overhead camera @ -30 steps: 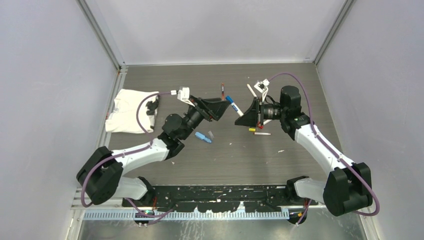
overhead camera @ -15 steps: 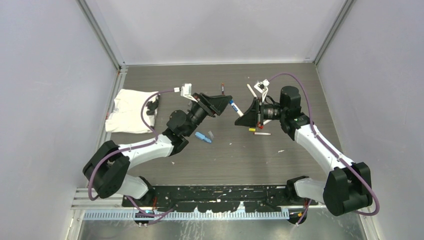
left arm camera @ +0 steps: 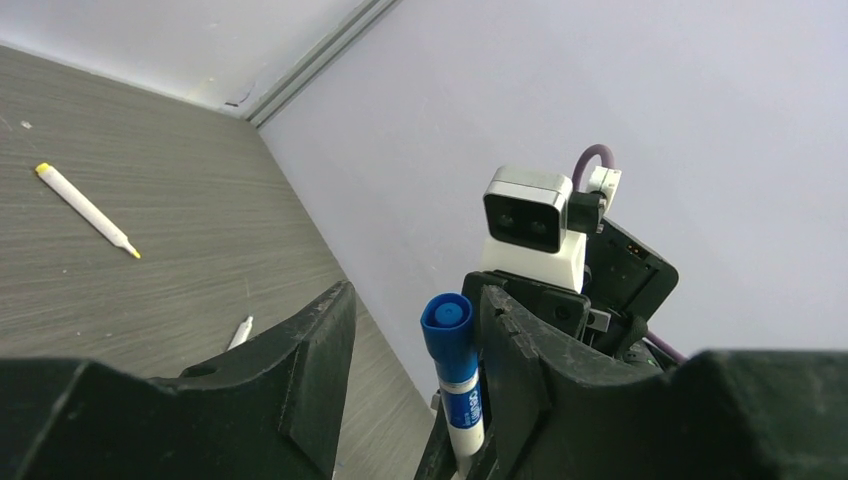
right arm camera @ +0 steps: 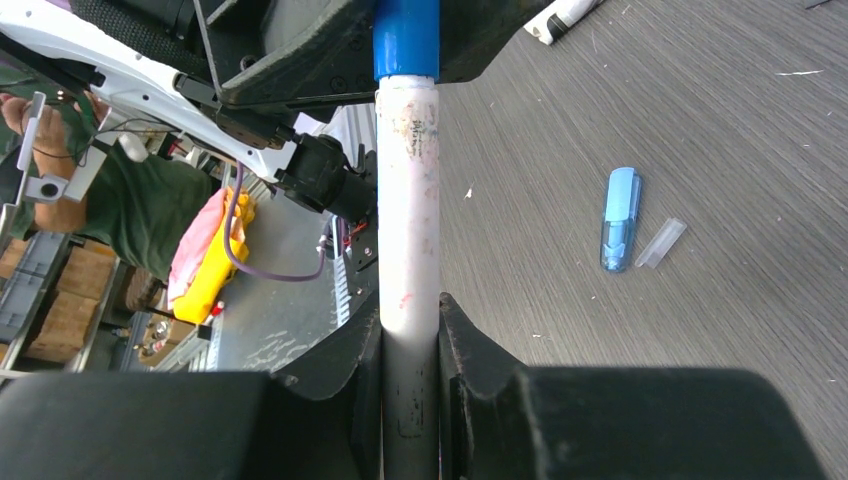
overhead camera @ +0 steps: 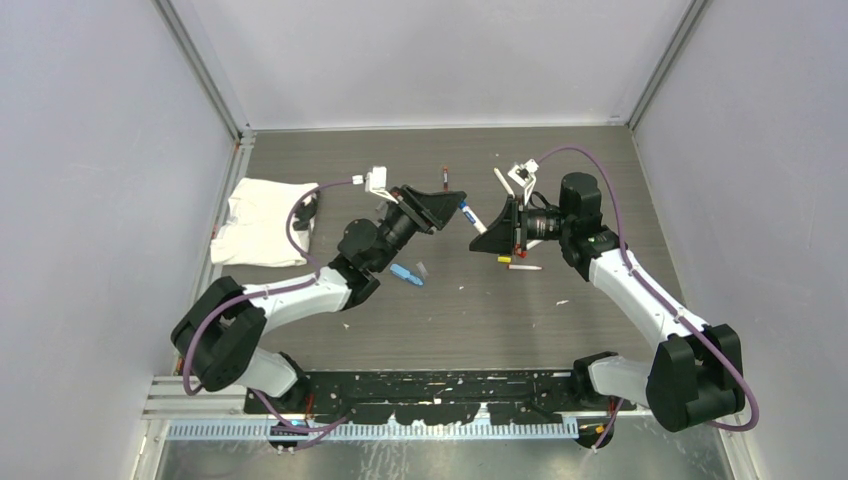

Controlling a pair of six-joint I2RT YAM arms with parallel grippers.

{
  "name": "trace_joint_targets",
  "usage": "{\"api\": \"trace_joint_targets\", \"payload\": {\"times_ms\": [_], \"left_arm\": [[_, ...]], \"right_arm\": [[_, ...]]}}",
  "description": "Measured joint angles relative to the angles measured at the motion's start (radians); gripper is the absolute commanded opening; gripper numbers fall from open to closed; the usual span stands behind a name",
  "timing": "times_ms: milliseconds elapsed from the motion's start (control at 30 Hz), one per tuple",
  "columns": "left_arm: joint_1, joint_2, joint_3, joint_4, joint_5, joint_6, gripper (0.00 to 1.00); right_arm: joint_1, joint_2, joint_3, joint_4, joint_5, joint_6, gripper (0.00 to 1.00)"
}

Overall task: Insert the pens into the pen caps
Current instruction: Press the pen cap onto the pen.

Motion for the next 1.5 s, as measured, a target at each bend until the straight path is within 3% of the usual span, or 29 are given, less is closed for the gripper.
{"api": "trace_joint_targets", "payload": {"times_ms": [567, 733, 867, 1500], "left_arm": [[-0.001, 0.015, 0.014, 0.024, 0.007, -0.031, 0.39], [-0.001, 0.022, 0.014, 0.029, 0.017, -0.035, 0.25], [0.000, 0.032, 0.016, 0.038, 0.022, -0.049, 0.02], [0.010, 0.085, -0.002, 0.102, 0.153, -0.078, 0.01]], "right_arm": [[0.000, 0.013, -0.005, 0.000, 0.000, -0.001, 0.01], [0.000, 0.013, -0.005, 0.000, 0.000, -0.002, 0.01], [0.000, 0.013, -0.005, -0.001, -0.004, -0.005, 0.01], [-0.005, 0.004, -0.014, -0.138, 0.017, -0.209, 0.01]]}}
